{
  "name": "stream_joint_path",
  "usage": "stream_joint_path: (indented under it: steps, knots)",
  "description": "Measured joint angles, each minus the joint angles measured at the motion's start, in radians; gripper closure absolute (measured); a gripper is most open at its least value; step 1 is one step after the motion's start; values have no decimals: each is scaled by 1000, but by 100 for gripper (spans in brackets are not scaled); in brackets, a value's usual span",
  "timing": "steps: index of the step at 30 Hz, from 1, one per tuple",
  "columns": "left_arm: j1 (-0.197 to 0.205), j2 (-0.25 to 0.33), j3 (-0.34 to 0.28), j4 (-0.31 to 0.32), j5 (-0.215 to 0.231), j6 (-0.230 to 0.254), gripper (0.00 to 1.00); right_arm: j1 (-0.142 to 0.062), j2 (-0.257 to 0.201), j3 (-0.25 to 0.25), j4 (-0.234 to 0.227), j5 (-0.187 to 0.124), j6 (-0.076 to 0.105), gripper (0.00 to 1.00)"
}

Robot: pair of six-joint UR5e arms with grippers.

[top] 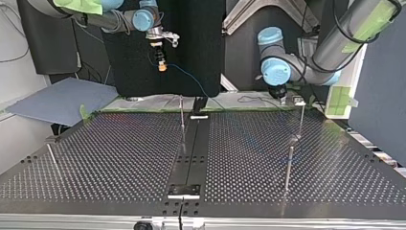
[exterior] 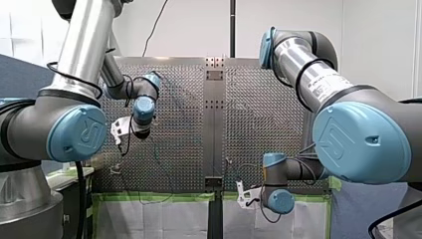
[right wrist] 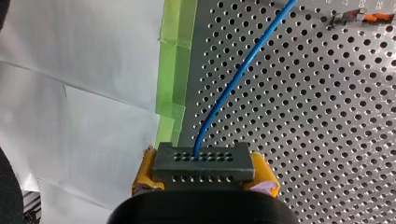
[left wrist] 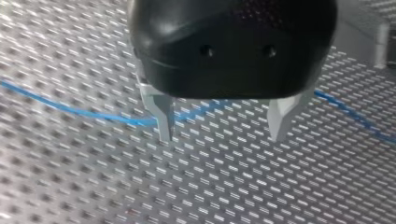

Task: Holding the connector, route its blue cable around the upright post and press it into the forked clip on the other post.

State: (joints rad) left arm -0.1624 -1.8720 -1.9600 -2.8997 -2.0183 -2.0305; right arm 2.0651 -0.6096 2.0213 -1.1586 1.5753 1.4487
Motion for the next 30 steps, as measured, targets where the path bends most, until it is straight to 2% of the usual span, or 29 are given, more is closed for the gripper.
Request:
stream_joint_path:
  steps: [4,8,21,25,30]
  knots:
    - [6,41,38,-29,-5,-6,2,0,0,-3,-7,-1,15,100]
    - [12,76,55,-62,-12,-4,2,1,0,-6,-8,0,22,100]
    - [13,191,59,-176,-17,14,2,6,0,-32,26,1,21,100]
    - [5,226,59,-211,-19,38,2,7,0,-33,28,1,21,100]
    - [-5,272,59,-257,-43,59,2,7,0,-34,34,1,19,100]
